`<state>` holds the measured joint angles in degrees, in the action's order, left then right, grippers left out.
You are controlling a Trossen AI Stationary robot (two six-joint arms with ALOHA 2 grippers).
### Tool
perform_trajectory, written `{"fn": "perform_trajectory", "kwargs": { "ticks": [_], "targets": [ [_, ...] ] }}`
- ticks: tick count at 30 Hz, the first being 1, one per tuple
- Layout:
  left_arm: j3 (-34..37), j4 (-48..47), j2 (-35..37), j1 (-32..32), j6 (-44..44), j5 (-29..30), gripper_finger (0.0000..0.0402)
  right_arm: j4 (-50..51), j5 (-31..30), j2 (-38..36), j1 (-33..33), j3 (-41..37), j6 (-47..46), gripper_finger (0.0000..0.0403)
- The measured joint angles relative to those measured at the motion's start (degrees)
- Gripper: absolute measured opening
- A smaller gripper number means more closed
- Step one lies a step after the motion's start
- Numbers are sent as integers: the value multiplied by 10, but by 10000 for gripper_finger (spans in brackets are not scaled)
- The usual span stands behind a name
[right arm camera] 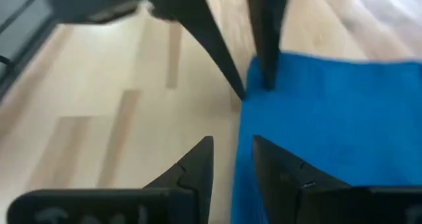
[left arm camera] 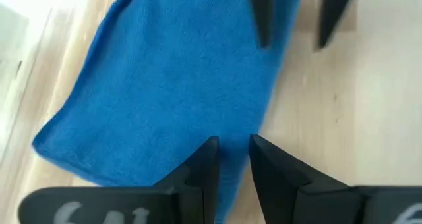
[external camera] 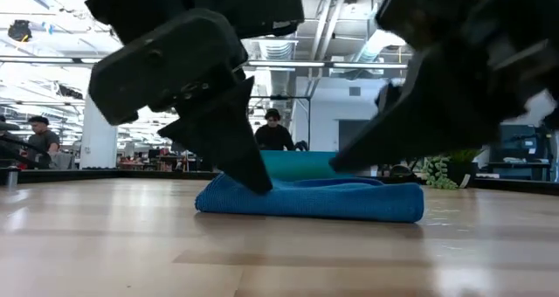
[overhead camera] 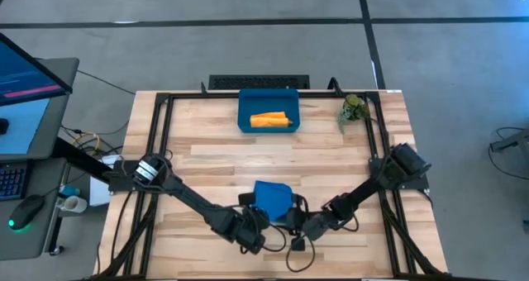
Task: Roll microfiber towels into tight, uniform cylinder then place into a basket
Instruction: Roll the blue microfiber towel
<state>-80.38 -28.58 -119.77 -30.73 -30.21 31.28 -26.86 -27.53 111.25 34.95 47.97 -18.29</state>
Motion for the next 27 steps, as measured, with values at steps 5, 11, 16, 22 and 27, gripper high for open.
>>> {"fn": "perform_trajectory", "kwargs": {
  "ticks": [5, 11, 16, 22, 27],
  "targets": [
    [0, -7, -3, -6, -11, 6, 77, 4, 6, 28, -6, 0, -54, 114],
    [0, -11, -3, -7, -11, -10, 77, 10, 54, 40, -21, 3, -116, 103],
    [0, -19, -3, -6, -9, -67, 77, 21, 72, 36, -33, 3, -127, 100],
    [-2, -69, -3, -6, -15, -85, 77, 24, 84, 35, -43, 3, -128, 100],
    [-1, -88, -2, -12, 1, -62, 77, 14, 83, 35, -42, 1, -118, 100]
  ]
}}
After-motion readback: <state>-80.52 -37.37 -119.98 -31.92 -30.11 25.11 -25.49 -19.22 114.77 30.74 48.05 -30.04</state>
